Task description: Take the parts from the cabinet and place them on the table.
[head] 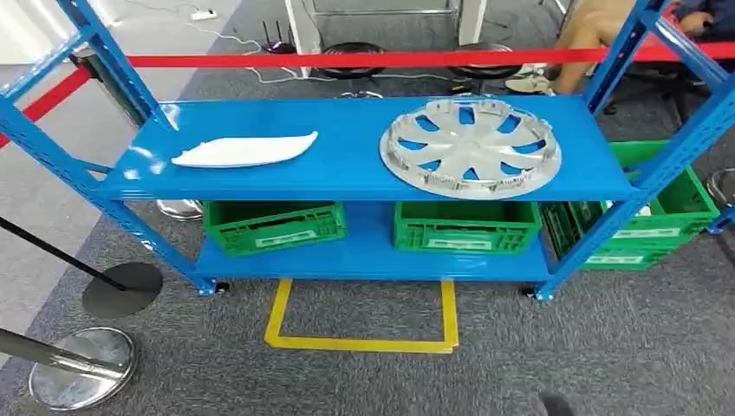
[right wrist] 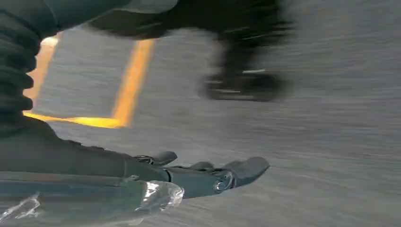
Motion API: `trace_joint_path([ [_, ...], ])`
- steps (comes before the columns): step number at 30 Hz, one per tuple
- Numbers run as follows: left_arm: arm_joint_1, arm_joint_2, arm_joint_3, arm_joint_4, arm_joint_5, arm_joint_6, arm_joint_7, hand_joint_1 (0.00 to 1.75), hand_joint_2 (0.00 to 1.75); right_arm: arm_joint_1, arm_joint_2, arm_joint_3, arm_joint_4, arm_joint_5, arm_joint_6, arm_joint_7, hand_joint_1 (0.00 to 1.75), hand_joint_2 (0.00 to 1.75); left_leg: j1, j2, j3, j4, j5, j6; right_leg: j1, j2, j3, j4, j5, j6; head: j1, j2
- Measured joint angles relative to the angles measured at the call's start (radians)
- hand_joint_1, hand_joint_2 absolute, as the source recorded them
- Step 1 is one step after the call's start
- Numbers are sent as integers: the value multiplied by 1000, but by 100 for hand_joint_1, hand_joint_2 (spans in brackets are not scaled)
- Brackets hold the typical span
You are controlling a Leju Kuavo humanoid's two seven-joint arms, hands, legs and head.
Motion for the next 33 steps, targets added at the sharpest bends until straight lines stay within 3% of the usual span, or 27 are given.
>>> trace_joint_path([
  [1,5,0,-15,14,19,0,-4,0,175,-11,0,-15,-10,9,2,-4,0,175,-2,0,-17,29,-1,3,1,-5,-2,0,0,0,-1,0],
  [2,3,0,-30,25,36,2,-9,0,175,-18,0,-27,-18,19,2,-7,0,175,-3,0,-8,10,21,7,2,-11,-2,0,1,0,0,0],
  [3,-1,-1,-48,38,58,3,-14,0,175,-18,2,-40,-26,31,3,-9,0,175,-3,0,21,-46,61,10,2,-16,-1,0,1,1,0,0],
  [5,-6,-5,-79,56,100,5,-26,0,175,-24,5,-66,-41,55,6,-17,0,175,-2,1,121,-221,135,18,1,-19,-1,0,3,5,0,0],
  [6,-9,-7,-98,64,122,8,-31,0,175,-28,6,-81,-48,68,8,-21,0,175,-5,1,152,-277,138,20,8,-17,-3,4,2,12,-1,0],
  [8,-21,-11,-133,77,165,12,-42,0,175,-32,6,-112,-53,93,9,-29,0,175,-6,1,148,-284,137,22,9,-13,-7,1,6,26,-1,0],
  [11,-31,-16,-192,92,231,19,-58,0,175,-35,11,-161,-56,133,9,-38,0,175,-2,3,153,-294,146,45,3,-14,-7,-5,6,44,0,0],
  [12,-37,-16,-214,98,255,23,-63,0,175,-36,15,-178,-57,147,12,-44,0,175,-3,4,153,-294,147,50,4,-16,-21,32,-23,46,6,0],
  [14,-50,-20,-255,106,300,28,-74,0,175,-38,18,-213,-57,172,12,-50,0,175,-8,5,150,-294,148,58,4,-16,-93,190,-108,49,8,0],
  [15,-55,-22,-274,109,319,29,-79,0,175,-38,19,-231,-56,185,12,-53,0,175,-11,5,149,-293,148,60,5,-16,-129,267,-139,50,10,0],
  [16,-60,-24,-294,112,340,33,-84,0,175,-37,21,-248,-56,196,12,-55,0,175,-13,5,149,-293,147,60,5,-16,-151,312,-148,49,9,0],
  [17,-65,-26,-316,117,364,35,-90,0,175,-36,24,-268,-55,212,12,-59,0,175,-14,5,151,-293,147,61,7,-16,-147,303,-132,47,9,0],
  [18,-70,-27,-335,120,384,37,-95,0,175,-37,26,-283,-55,223,13,-64,0,175,-15,5,152,-293,147,61,8,-16,-121,251,-98,45,10,0],
  [20,-83,-32,-378,125,433,42,-106,0,175,-40,30,-318,-55,249,14,-73,0,175,-15,4,157,-292,144,57,7,-17,-22,59,-10,39,10,0],
  [21,-90,-33,-400,127,454,45,-113,0,175,-42,32,-339,-55,262,16,-79,0,175,-18,3,157,-291,142,52,8,-18,6,-3,-12,36,10,0],
  [22,-96,-35,-418,130,478,46,-119,0,0,-46,35,-359,-54,275,17,-85,0,0,-23,2,156,-287,139,46,10,-16,10,-5,-7,29,8,0],
  [25,-113,-39,-481,139,545,52,-141,0,0,-47,44,-419,-49,309,23,-100,0,0,-18,2,157,-296,148,29,16,-13,9,-3,-3,14,8,0],
  [26,-119,-39,-499,141,566,53,-148,0,0,-48,48,-437,-48,318,25,-106,0,175,-18,3,155,-293,143,22,10,-14,11,-9,3,5,8,0],
  [27,-124,-39,-520,143,588,53,-155,0,0,-51,50,-458,-47,326,29,-113,0,175,-18,4,148,-274,126,16,8,-15,11,-10,4,0,4,0],
  [28,-128,-41,-544,146,606,54,-161,0,0,-54,51,-477,-46,332,32,-119,0,175,-17,4,120,-214,87,11,7,-15,10,-10,3,-5,2,0],
  [30,-132,-43,-583,153,653,56,-176,0,0,-59,56,-522,-42,346,46,-134,0,175,-15,4,34,-42,12,6,8,-14,7,-10,3,-6,3,0],
  [31,-133,-44,-604,156,675,57,-183,0,0,-60,57,-545,-40,351,53,-142,0,175,-15,4,1,17,-2,5,8,-15,7,-10,3,-6,3,0],
  [32,-133,-44,-627,159,698,59,-191,0,0,-64,58,-568,-38,355,62,-149,0,175,-15,4,-6,23,12,6,8,-14,8,-10,3,-6,3,0],
  [33,-133,-45,-645,162,717,60,-196,0,0,-70,61,-586,-38,356,69,-157,0,175,-14,4,7,-12,47,6,8,-13,8,-10,3,-6,3,0],
])
